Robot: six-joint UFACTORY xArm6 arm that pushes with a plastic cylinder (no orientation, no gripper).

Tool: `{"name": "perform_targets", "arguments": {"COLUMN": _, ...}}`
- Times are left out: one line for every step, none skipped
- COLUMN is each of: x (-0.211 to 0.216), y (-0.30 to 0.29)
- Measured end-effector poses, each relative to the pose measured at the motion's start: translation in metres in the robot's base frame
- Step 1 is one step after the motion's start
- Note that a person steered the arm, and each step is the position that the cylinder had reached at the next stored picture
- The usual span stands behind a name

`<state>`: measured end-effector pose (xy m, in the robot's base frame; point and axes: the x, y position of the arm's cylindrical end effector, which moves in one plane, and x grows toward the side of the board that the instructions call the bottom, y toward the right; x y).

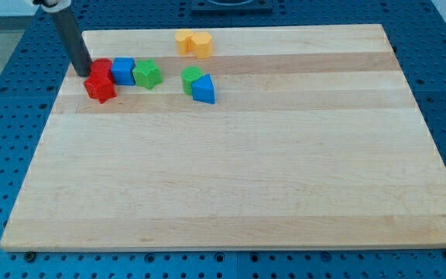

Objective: Separate the blue cube from the red circle

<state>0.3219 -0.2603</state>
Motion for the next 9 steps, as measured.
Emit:
{"name": "perform_targets", "arguments": {"x": 0.043, "y": 0.000}}
{"name": "perform_targets", "arguments": {"x": 0.055, "y": -0.004}}
{"name": "perform_targets", "arguments": {"x": 0.010, "y": -0.015}}
{"name": "perform_targets", "arguments": {"x": -0.030, "y": -0.017}}
{"name": "perform_targets", "arguments": {"x": -0.037, "y": 0.007}}
{"name": "perform_targets", "arguments": {"x": -0.037, "y": 0.038}}
{"name": "perform_targets", "arguments": {"x": -0.032, "y": 0.056}}
{"name": "perform_targets", "arguments": {"x": -0.018, "y": 0.059}}
{"name": "perform_targets", "arguments": {"x": 0.001, "y": 0.059}}
